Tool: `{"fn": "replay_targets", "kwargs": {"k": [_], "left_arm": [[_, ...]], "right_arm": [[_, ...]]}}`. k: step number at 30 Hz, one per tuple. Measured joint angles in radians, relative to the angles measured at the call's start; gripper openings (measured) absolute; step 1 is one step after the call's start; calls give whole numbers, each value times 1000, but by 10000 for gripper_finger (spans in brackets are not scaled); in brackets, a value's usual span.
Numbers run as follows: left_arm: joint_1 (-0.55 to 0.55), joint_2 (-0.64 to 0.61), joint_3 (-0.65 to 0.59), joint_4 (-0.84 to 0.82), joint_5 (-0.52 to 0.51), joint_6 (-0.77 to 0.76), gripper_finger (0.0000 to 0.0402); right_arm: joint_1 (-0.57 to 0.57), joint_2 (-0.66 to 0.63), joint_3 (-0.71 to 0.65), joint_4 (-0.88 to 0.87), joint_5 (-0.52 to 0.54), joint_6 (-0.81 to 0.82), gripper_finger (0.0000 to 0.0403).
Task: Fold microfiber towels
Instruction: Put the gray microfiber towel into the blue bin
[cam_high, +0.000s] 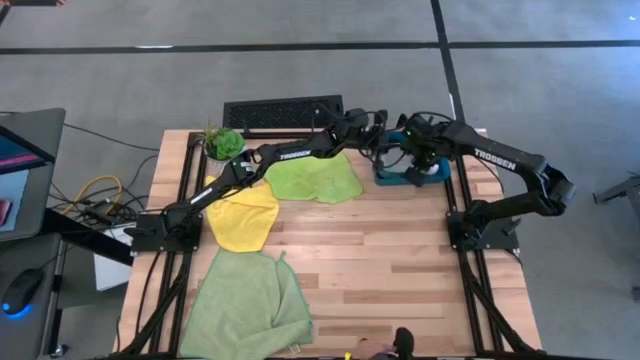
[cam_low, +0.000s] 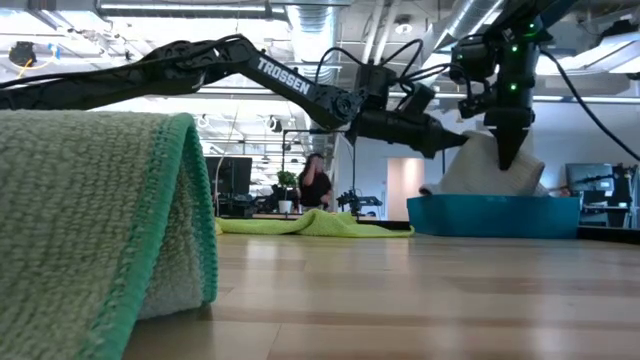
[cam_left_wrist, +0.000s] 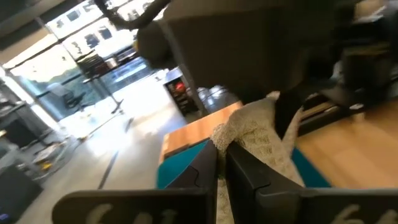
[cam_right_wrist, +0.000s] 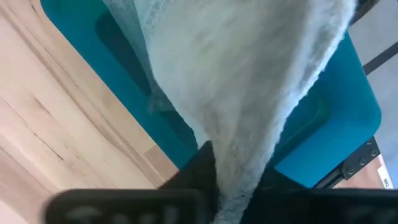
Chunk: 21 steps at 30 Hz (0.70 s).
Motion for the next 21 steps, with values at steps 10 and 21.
{"fn": "replay_targets", "kwargs": {"k": [10, 21], "left_arm": [[-21, 0, 0, -31, -179, 6, 5], [-22, 0, 0, -34, -226, -47, 11]], "right_arm": [[0, 0, 0, 37, 6, 105, 22], [0, 0, 0, 38, 72, 151, 29]]}}
